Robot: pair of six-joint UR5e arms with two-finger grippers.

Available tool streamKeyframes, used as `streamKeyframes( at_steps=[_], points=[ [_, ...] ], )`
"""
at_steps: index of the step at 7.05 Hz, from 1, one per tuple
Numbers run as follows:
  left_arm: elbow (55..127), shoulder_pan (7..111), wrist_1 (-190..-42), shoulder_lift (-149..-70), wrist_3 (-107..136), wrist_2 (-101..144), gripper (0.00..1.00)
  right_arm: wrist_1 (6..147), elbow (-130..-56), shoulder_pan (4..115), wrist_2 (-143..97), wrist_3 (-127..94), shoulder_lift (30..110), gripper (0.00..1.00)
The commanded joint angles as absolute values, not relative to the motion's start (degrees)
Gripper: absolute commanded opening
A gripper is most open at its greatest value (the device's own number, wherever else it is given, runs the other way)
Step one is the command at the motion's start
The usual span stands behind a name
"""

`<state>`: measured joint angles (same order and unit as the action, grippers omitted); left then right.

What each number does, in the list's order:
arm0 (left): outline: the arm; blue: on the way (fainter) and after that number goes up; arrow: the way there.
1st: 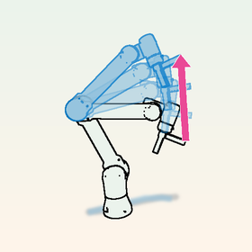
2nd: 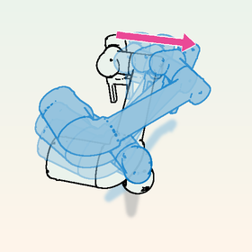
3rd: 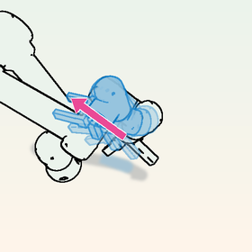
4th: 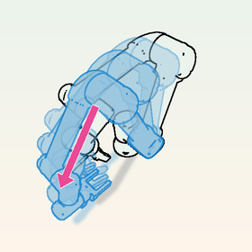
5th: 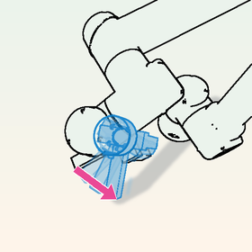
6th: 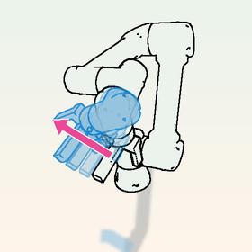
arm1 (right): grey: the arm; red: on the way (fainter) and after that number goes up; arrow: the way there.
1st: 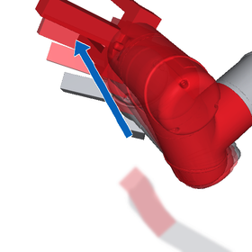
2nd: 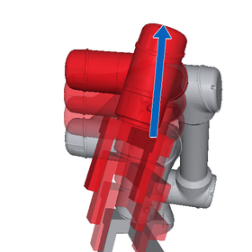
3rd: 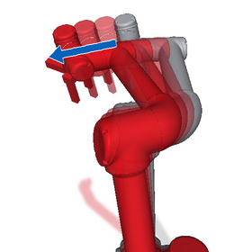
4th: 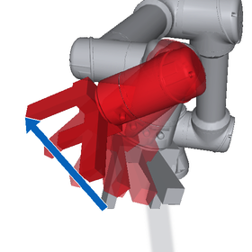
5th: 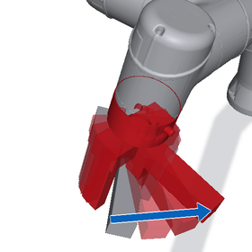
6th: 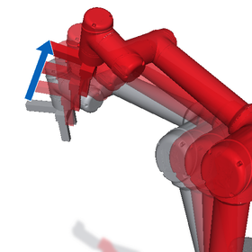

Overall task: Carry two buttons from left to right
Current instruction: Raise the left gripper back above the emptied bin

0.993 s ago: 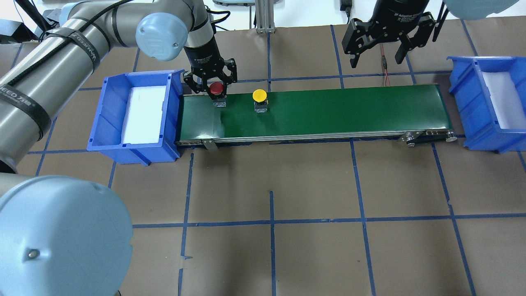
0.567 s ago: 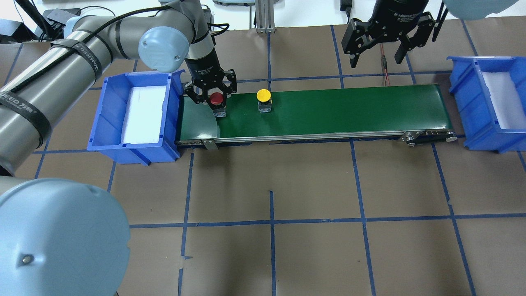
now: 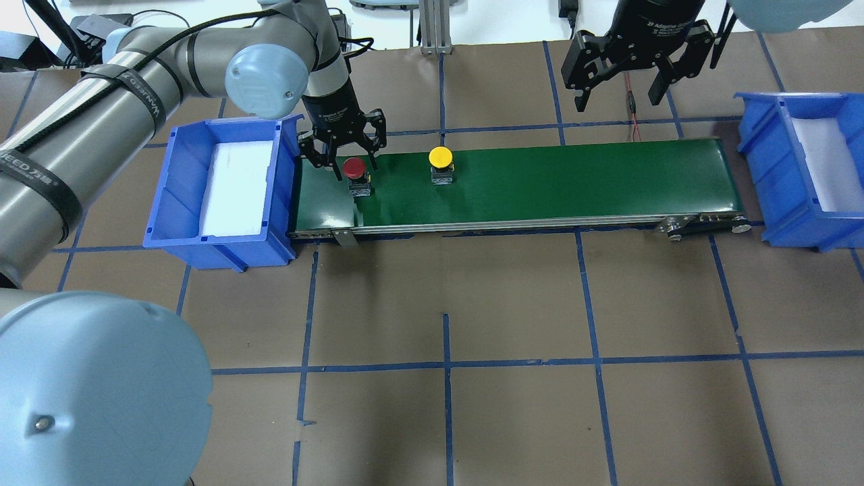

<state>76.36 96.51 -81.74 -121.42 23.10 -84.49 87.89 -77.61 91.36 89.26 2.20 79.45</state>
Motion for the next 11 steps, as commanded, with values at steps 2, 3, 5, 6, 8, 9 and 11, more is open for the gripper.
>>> streamKeyframes(
  at_steps=[2, 3, 5, 6, 8, 9, 11],
  points=[
    [73.2, 93.4, -84.4, -118.8, 22.4, -84.3, 1.0, 87.9, -77.6, 91.2, 89.3, 2.2, 79.5, 1.0],
    [73.0, 91.1, -86.6, -116.2, 18.5, -84.3, 1.0, 87.9, -77.6, 91.3, 89.3, 2.3, 79.5, 1.0],
    [73.7, 90.6, -89.5, -111.0, 12.2, -88.3, 1.0, 88.0, -77.6, 91.4, 89.2, 2.3, 79.5, 1.0],
    [74.3, 90.6, -92.7, -106.8, 8.6, -91.7, 1.0, 88.0, -77.6, 91.4, 89.3, 2.3, 79.5, 1.0],
    [78.1, 90.5, -95.6, -101.1, 5.3, -91.0, 1.0, 88.0, -77.6, 91.3, 89.2, 2.3, 79.5, 1.0],
    [79.2, 91.4, -96.3, -99.2, 5.3, -91.2, 1.0, 87.9, -77.6, 91.4, 89.2, 2.4, 79.4, 1.0],
    [79.7, 90.8, -95.8, -97.1, 4.7, -89.4, 1.0, 87.9, -77.5, 91.2, 89.3, 3.2, 79.5, 1.0]
  ],
)
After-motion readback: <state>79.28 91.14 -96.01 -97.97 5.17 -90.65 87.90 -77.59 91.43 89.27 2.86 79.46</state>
